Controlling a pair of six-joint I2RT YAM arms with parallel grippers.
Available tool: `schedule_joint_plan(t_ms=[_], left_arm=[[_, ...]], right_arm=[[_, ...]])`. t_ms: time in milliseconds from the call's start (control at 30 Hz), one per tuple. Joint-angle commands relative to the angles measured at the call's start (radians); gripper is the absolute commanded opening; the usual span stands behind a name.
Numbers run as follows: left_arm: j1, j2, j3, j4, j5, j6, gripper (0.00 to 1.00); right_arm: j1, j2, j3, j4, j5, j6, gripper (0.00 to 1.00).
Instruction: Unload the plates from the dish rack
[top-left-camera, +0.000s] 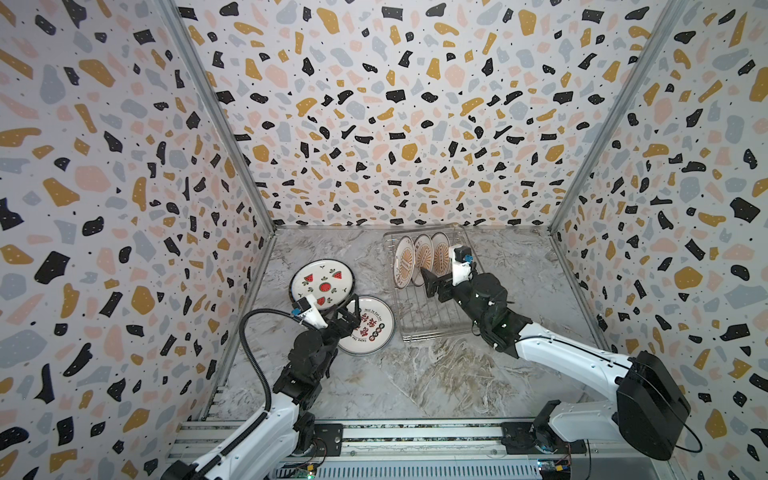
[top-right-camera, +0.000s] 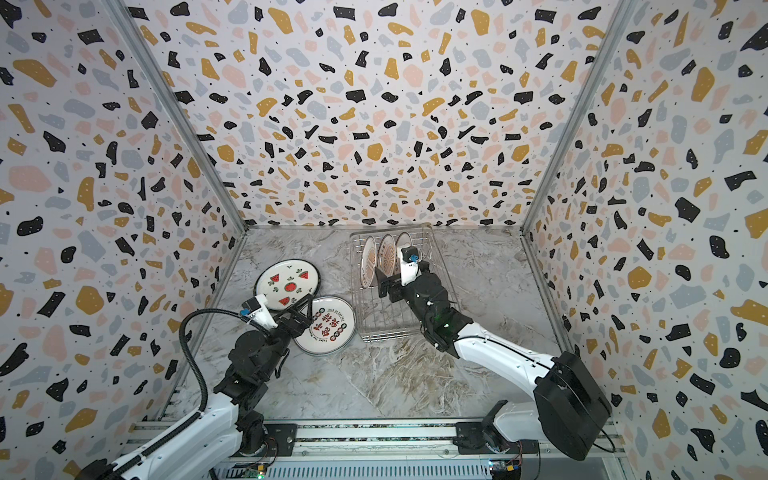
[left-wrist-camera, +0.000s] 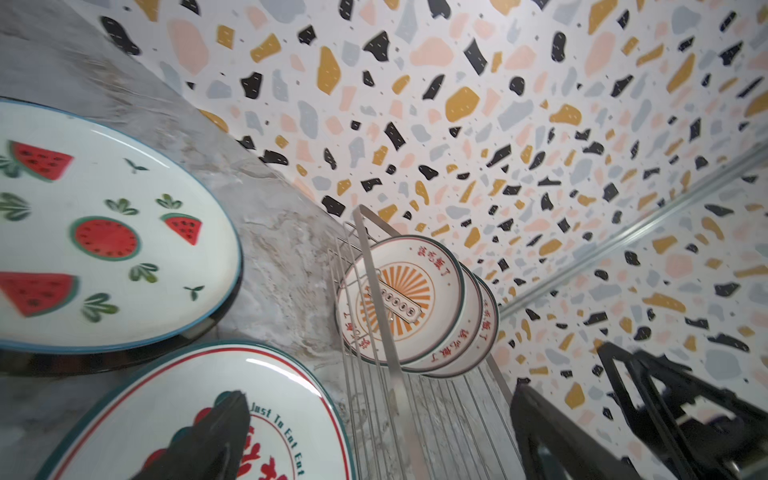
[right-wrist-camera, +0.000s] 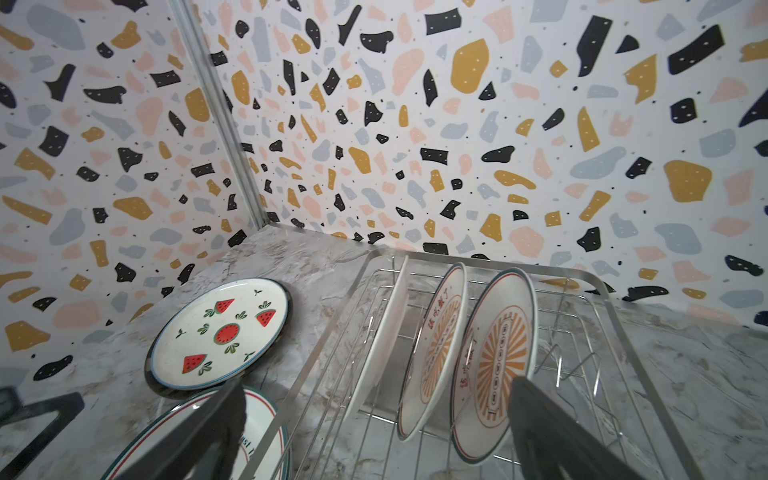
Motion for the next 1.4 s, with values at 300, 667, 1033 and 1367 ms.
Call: schedule_joint_plan(t_ms=[300, 667, 1033, 1367], left_arm=[[-0.103, 0.299, 0.145, 0.286, 0.17, 0.156, 1.0], [-0.111, 0.36, 0.172, 0.316, 0.224, 0.125, 1.0], [-0.191, 0.242, 0.125, 0.2, 0.051, 0.187, 1.0], [-0.207, 0.158, 0.107, 0.141, 0.017, 0.195, 1.0]], right_arm=[[-0.017, 0.218, 0.297, -0.189, 0.026, 0.088, 0.94], [0.002, 0.426, 0.502, -0.289, 0.093, 0.107, 0.59], [0.011, 0.593, 0.664, -0.398, 0.178, 0.132, 0.43], [0.033, 0.689, 0.761, -0.467, 0.275, 0.138, 0.29]])
